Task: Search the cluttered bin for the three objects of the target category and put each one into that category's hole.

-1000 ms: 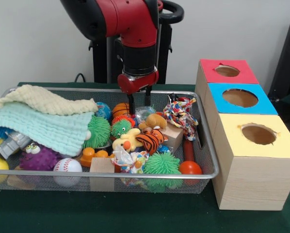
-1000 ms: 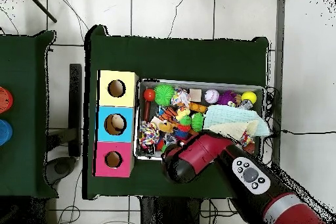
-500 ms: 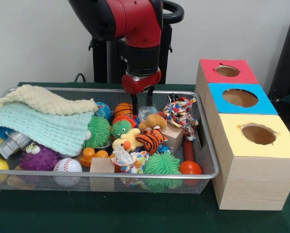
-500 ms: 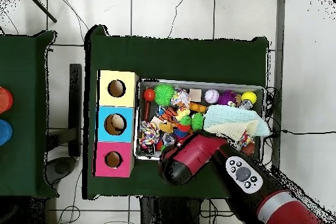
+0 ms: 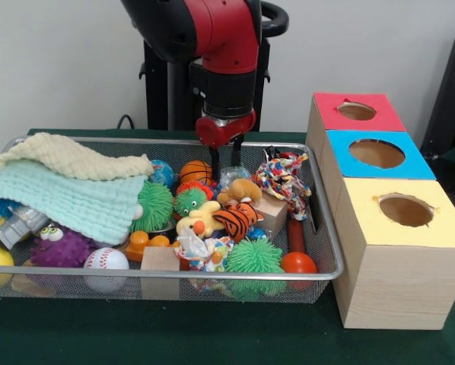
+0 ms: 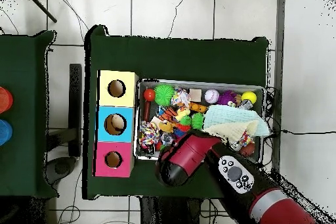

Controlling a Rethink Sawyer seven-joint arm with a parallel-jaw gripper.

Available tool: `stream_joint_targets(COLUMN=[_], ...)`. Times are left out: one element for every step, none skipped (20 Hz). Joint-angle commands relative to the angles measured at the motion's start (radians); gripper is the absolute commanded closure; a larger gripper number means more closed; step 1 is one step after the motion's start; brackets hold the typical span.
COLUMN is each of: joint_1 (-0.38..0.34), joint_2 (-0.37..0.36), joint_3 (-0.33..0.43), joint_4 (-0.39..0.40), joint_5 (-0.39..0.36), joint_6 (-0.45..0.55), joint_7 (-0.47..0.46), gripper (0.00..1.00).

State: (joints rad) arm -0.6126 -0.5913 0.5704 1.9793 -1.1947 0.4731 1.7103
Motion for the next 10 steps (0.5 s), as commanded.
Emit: stream_joint_targets(joint_1=[0.051, 0.056, 0.062, 0.065, 0.067, 0.070, 0.071, 0.070, 0.070, 0.071], joint_2=[-0.004, -0.004, -0.008, -0.010, -0.016, -0.021, -0.039, -0.053, -0.073, -0.094], joint_3=[-0.025, -0.027, -0.028, -0.028, -0.026, -0.027, -0.027, -0.026, -0.027, -0.029], joint_4=[0.003, 0.002, 0.002, 0.002, 0.003, 0.003, 0.011, 0.018, 0.028, 0.038], joint_5=[-0.083, -0.084, -0.083, -0.080, -0.074, -0.072, -0.059, -0.048, -0.037, -0.025], joint_6=[-0.036, -0.037, -0.039, -0.039, -0.038, -0.039, -0.035, -0.032, -0.029, -0.026], joint_7=[-0.056, -0.049, -0.041, -0.039, -0.039, -0.038, -0.037, -0.038, -0.032, -0.025], gripper=[0.00, 0.00, 0.00, 0.00, 0.00, 0.00, 0.00, 0.00, 0.00, 0.00])
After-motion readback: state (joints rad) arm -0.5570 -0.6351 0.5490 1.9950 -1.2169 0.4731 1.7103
